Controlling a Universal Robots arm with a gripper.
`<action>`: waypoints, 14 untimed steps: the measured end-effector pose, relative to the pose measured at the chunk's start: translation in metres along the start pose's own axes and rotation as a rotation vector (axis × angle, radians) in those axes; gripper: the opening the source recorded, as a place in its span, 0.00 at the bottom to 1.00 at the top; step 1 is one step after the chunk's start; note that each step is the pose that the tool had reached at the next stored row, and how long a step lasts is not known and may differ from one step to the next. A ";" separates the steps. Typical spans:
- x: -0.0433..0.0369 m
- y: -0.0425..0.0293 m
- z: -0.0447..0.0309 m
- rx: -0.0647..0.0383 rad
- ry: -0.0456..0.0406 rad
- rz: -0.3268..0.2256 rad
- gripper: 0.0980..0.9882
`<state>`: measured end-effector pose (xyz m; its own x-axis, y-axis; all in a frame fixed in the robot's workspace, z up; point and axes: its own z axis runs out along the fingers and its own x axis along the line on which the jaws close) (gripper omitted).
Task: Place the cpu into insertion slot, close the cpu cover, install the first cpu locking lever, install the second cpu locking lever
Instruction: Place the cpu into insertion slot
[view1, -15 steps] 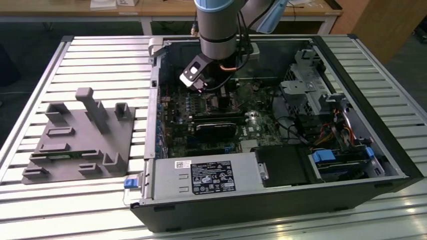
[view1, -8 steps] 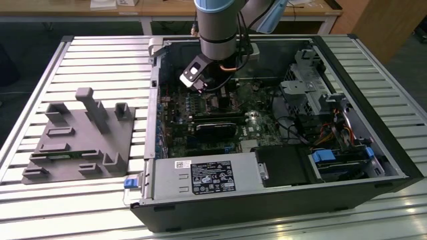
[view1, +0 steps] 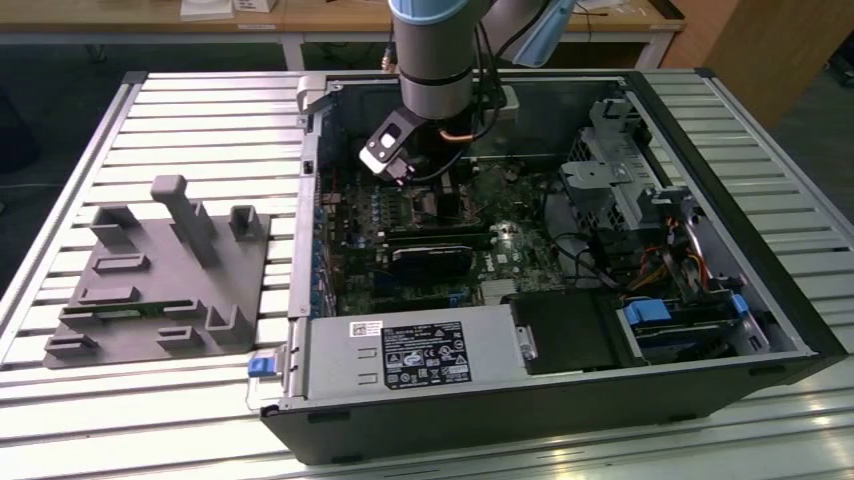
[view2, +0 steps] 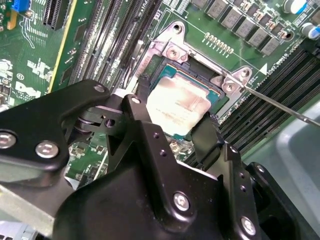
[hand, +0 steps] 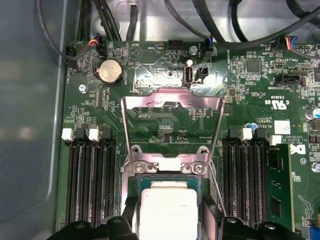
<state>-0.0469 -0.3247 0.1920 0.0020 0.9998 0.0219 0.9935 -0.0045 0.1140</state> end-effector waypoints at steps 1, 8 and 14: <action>0.0000 0.0002 -0.0014 0.000 0.0000 0.000 0.58; 0.0003 0.0013 -0.0114 0.000 0.0002 0.000 0.58; 0.0003 0.0014 -0.0118 0.000 0.0001 0.000 0.56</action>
<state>-0.0468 -0.3247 0.2039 0.0019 0.9998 0.0220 0.9935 -0.0044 0.1140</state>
